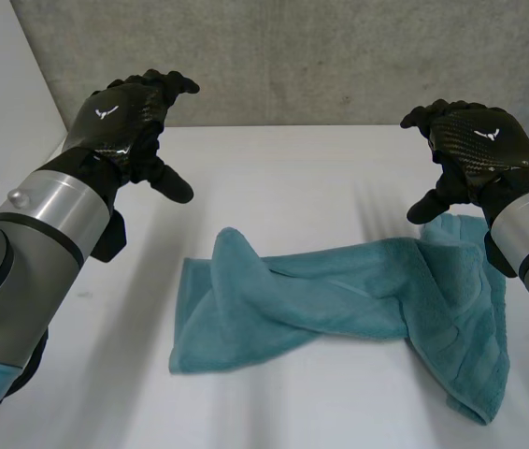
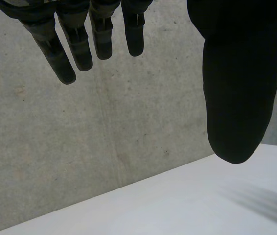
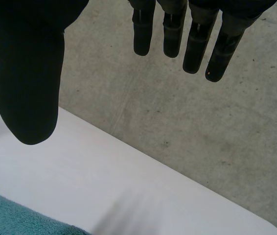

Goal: Fold the laundry

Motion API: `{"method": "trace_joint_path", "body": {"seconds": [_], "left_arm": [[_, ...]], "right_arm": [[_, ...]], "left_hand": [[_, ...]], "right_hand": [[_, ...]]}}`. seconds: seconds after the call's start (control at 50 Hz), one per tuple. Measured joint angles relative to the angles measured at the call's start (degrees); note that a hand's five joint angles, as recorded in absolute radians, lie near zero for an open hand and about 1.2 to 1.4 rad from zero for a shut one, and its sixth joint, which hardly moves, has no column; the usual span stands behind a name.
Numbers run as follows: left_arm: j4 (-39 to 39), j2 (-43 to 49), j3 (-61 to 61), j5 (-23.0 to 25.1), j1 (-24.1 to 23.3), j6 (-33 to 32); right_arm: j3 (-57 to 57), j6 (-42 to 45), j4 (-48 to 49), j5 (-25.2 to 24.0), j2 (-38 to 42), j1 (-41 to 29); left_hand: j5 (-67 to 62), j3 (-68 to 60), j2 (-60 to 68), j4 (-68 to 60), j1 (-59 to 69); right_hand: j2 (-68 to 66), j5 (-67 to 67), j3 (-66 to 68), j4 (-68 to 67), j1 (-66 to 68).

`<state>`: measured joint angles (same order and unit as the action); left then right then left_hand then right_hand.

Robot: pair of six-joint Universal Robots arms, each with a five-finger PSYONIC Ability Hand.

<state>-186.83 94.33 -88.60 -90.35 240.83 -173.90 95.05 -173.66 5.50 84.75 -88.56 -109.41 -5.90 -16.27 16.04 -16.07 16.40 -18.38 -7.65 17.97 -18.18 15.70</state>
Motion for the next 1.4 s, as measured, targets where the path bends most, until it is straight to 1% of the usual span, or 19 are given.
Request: {"method": "trace_joint_path", "body": {"seconds": [0.42, 0.5, 0.58, 0.88, 1.0, 1.04, 1.06, 1.12, 1.14, 1.16, 1.18, 1.26, 1.4], "left_arm": [[-0.04, 1.81, 0.93, 1.18, 0.67, -3.33], [-0.11, 2.39, 1.43, 1.56, 0.88, -4.75], [-0.16, 2.96, 1.92, 1.95, 1.1, -6.16], [-0.4, 4.47, 2.28, 2.53, 1.12, -6.53], [0.94, 11.84, 6.67, 6.48, 1.17, -6.58], [1.11, 12.45, 7.08, 6.86, 1.18, -6.61], [2.0, 15.9, 9.25, 8.72, 1.29, -6.86], [2.43, 18.03, 10.68, 9.73, 1.36, -7.06], [2.8, 20.4, 12.3, 10.6, 1.42, -7.32], [2.8, 20.4, 12.3, 10.6, 1.42, -7.32], [3.0, 22.59, 13.83, 11.12, 1.44, -7.63], [3.16, 26.51, 16.33, 11.54, 1.43, -8.47], [2.96, 31.86, 18.4, 11.61, 1.34, -11.02]], "right_arm": [[0.06, 0.99, 0.17, -0.08, -0.03, 0.19], [0.12, 1.45, 0.23, -0.1, -0.02, 0.27], [0.16, 1.87, 0.32, -0.11, -0.03, 0.33], [0.13, 2.74, -0.46, -0.16, 0.03, 0.4], [0.5, 9.76, -8.44, -0.17, -0.21, 0.52], [0.67, 10.44, -9.14, -0.16, -0.24, 0.54], [1.91, 13.86, -12.49, -0.14, -0.43, 0.62], [2.83, 15.56, -14.06, -0.12, -0.63, 0.68], [4.53, 17.41, -15.72, -0.03, -1.16, 0.95], [4.53, 17.41, -15.72, -0.03, -1.16, 0.95], [6.37, 18.52, -16.6, 0.09, -1.93, 1.5], [10.34, 19.58, -17.08, 0.18, -3.97, 3.26], [17.54, 20.16, -15.35, -0.23, -7.24, 5.89]], "left_hand": [[0.0, 0.0, 0.0, 0.0, 0.0], [2.28, 2.49, -2.35, 2.42, -2.62], [3.14, 3.31, -3.36, 3.41, -3.43], [3.35, 3.7, -3.58, 3.65, -3.71], [1.42, 1.87, -1.56, 1.64, -1.9], [1.15, 1.59, -1.31, 1.36, -1.63], [0.79, 1.26, -0.94, 0.92, -1.44], [0.72, 1.16, -0.86, 0.86, -1.42], [0.42, 0.74, -0.48, 0.55, -0.91], [0.42, 0.74, -0.48, 0.55, -0.91], [-0.94, -0.51, 0.78, -0.76, 0.53], [-3.17, -2.77, 3.04, -2.99, 2.75], [-5.73, -5.3, 5.56, -5.51, 5.19]], "right_hand": [[0.0, 0.0, 0.0, 0.0, 0.0], [5.62, 3.53, -5.54, 4.81, -3.94], [5.97, 3.55, -5.77, 4.87, -4.05], [5.97, 3.56, -5.77, 4.87, -4.05], [5.97, 3.56, -5.77, 4.87, -4.05], [5.97, 3.56, -5.77, 4.87, -4.05], [5.97, 3.56, -5.77, 4.87, -4.05], [5.97, 3.56, -5.77, 4.87, -4.05], [5.97, 3.56, -5.77, 4.87, -4.05], [5.97, 3.56, -5.77, 4.87, -4.05], [5.97, 3.56, -5.77, 4.87, -4.05], [5.97, 3.56, -5.77, 4.87, -4.05], [5.97, 3.56, -5.77, 4.87, -4.05]]}}
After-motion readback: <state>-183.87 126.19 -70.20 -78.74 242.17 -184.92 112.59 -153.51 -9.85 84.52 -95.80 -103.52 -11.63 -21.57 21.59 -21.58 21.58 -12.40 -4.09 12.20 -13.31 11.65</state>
